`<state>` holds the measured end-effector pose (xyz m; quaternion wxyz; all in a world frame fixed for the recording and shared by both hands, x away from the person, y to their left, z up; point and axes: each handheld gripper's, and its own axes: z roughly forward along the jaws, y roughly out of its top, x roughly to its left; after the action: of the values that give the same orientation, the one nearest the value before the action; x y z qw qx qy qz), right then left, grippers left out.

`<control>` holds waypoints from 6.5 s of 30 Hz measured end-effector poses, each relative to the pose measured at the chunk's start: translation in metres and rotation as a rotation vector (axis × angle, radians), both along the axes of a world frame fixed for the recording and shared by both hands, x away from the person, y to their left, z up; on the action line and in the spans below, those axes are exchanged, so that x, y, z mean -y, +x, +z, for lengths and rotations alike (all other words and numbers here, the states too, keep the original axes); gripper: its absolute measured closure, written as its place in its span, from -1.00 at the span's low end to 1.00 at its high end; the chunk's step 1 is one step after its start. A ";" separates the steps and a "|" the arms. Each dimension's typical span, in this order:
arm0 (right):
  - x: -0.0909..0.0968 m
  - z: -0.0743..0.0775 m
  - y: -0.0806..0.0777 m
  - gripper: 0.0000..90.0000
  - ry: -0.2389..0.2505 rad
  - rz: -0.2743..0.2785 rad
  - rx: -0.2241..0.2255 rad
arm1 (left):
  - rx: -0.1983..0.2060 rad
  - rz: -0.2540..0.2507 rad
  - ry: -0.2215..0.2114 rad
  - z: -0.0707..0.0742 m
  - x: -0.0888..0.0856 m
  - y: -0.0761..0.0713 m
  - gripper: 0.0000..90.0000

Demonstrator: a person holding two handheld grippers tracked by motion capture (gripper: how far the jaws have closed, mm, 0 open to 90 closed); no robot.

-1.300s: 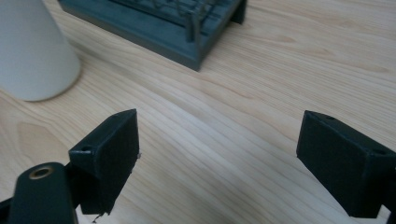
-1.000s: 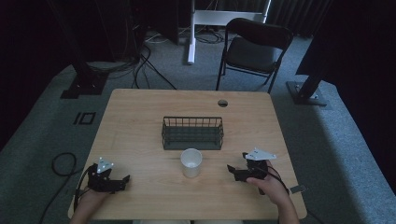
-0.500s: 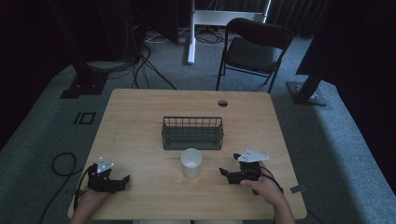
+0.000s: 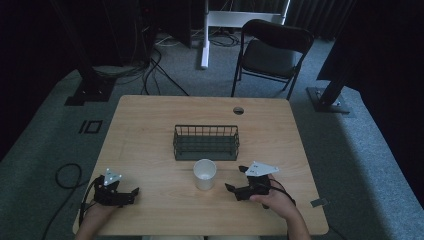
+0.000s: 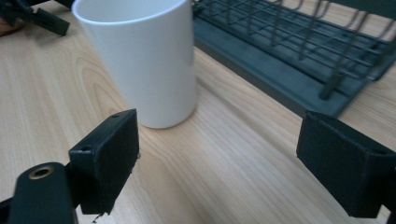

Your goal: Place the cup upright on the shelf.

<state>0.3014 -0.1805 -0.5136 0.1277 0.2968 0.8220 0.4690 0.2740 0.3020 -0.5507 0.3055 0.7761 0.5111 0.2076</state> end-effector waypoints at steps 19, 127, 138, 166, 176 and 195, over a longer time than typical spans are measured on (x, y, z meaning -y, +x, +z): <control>-0.037 -0.001 0.000 -0.71 -0.010 0.106 0.018 | 0.000 0.000 0.000 0.000 0.000 0.000 -1.00; -0.125 0.112 0.060 -0.55 0.173 -0.043 0.222 | -0.002 0.000 -0.001 0.000 0.000 0.000 -1.00; -0.129 0.103 0.090 -0.55 0.096 -0.274 0.208 | 0.000 0.001 -0.001 0.000 0.000 0.000 -1.00; -0.130 0.049 0.110 -0.55 0.026 -0.531 0.089 | -0.001 0.001 -0.001 0.000 0.000 0.000 -1.00; -0.131 0.045 0.106 -0.56 0.044 -0.553 0.110 | -0.001 0.000 0.000 0.000 0.000 0.000 -1.00; -0.117 0.046 0.101 -0.71 0.061 -0.452 0.085 | -0.001 0.001 -0.001 0.000 0.000 0.000 -1.00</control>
<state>0.4022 -0.0632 -0.4680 0.2551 0.4568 0.7140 0.4653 0.2739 0.3019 -0.5506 0.3055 0.7759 0.5117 0.2070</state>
